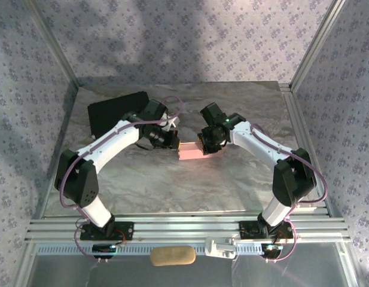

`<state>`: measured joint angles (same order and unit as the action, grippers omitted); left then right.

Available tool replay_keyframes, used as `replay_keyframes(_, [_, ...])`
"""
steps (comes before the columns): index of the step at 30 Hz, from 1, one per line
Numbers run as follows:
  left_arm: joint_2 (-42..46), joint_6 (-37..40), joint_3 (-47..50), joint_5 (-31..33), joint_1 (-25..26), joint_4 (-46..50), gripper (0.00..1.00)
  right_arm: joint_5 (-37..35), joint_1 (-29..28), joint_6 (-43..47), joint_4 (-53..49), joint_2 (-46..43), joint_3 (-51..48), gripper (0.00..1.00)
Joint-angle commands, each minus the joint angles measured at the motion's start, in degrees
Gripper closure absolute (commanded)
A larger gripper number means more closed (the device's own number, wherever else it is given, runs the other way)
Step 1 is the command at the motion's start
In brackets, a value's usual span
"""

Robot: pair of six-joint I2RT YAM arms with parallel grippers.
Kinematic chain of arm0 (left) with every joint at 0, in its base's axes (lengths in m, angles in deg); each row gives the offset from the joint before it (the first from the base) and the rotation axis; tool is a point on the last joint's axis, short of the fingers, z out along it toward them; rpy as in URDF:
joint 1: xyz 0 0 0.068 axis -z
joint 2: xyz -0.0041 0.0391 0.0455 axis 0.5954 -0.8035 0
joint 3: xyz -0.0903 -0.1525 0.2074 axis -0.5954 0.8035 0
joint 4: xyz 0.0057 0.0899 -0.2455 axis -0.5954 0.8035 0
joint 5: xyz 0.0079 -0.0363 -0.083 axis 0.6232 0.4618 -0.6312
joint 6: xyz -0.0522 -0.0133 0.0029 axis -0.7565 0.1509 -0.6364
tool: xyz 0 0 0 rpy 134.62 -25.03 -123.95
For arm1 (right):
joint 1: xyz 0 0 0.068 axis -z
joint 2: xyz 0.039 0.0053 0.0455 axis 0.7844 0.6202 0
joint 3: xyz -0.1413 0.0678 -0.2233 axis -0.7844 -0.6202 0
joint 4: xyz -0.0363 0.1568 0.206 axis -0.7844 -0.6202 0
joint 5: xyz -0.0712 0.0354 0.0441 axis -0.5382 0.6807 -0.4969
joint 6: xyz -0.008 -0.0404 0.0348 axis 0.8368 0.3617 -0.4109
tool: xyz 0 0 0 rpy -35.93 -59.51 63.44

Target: Fold the paper box

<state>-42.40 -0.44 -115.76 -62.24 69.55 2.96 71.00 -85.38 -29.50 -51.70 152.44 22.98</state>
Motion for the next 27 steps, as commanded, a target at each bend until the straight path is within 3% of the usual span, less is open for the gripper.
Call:
replay_keyframes(1, [-0.2, -0.1, 2.8, 6.2, -0.3, 0.1, 1.00, 0.2, 0.4, 0.9, -2.7, 1.5, 0.4, 0.61])
replay_keyframes(27, [1.5, 0.4, 7.0, 18.8, 3.3, -4.6, 1.00, 0.1, 1.1, 2.1, -3.6, 1.3, 0.9, 0.59])
